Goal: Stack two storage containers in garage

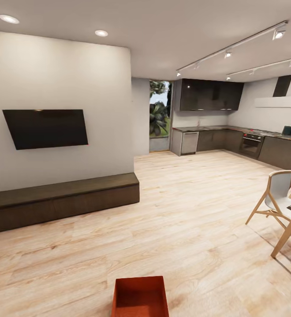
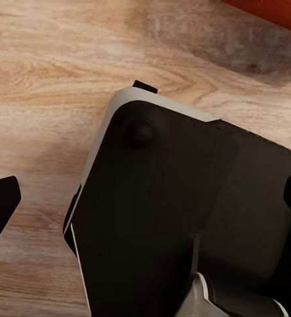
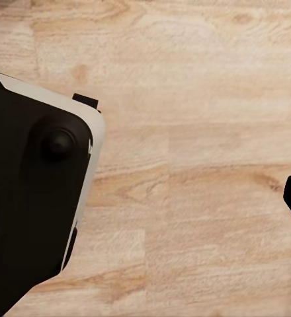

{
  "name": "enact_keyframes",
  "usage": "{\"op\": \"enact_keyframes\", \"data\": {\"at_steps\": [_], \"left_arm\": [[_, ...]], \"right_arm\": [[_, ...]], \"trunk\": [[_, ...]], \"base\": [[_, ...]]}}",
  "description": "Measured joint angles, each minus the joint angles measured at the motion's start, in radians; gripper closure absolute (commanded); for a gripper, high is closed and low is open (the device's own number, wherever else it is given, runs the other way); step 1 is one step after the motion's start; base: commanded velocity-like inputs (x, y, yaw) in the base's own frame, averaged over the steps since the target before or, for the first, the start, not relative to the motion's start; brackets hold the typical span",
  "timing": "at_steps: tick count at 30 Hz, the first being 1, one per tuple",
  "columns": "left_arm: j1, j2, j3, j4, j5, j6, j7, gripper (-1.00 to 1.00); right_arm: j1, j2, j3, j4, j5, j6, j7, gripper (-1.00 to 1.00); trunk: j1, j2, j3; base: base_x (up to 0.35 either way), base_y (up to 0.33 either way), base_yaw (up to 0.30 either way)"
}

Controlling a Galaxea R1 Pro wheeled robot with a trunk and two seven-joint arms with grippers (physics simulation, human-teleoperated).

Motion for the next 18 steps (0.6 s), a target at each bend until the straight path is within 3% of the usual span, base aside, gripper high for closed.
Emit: {"op": "enact_keyframes", "data": {"at_steps": [18], "left_arm": [[0.0,0.0,0.0,0.0,0.0,-0.015,0.0,-1.0]], "right_arm": [[0.0,0.001,0.0,0.0,0.0,0.0,0.0,-1.0]], "trunk": [[0.0,0.0,0.0]], "base": [[-0.052,0.0,0.0]]}}
